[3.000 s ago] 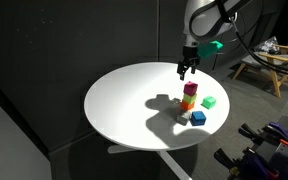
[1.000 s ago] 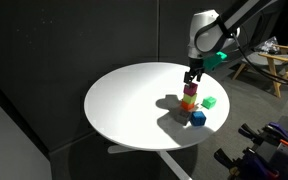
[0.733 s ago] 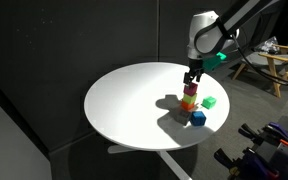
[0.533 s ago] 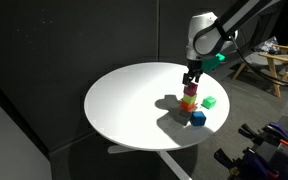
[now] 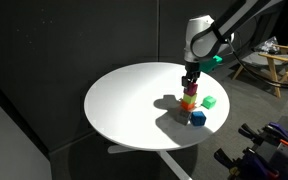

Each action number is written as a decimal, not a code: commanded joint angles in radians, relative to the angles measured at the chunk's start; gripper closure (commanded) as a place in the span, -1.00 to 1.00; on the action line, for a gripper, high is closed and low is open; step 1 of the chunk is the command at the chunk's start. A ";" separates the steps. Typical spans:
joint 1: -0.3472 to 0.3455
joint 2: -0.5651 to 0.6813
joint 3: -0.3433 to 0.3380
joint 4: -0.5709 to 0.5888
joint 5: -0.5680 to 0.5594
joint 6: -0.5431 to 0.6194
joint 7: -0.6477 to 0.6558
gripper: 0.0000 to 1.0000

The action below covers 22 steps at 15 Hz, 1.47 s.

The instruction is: Put the pink block onto the green block

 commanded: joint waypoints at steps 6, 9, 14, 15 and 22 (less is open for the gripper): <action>0.006 -0.099 -0.009 0.009 -0.022 -0.110 0.066 0.46; 0.000 -0.155 -0.006 0.003 -0.025 -0.168 0.068 0.49; -0.021 -0.258 -0.013 -0.029 -0.030 -0.229 0.055 0.50; -0.028 -0.276 -0.018 -0.044 -0.035 -0.216 0.056 0.50; -0.086 -0.358 -0.047 -0.138 -0.030 -0.194 0.041 0.50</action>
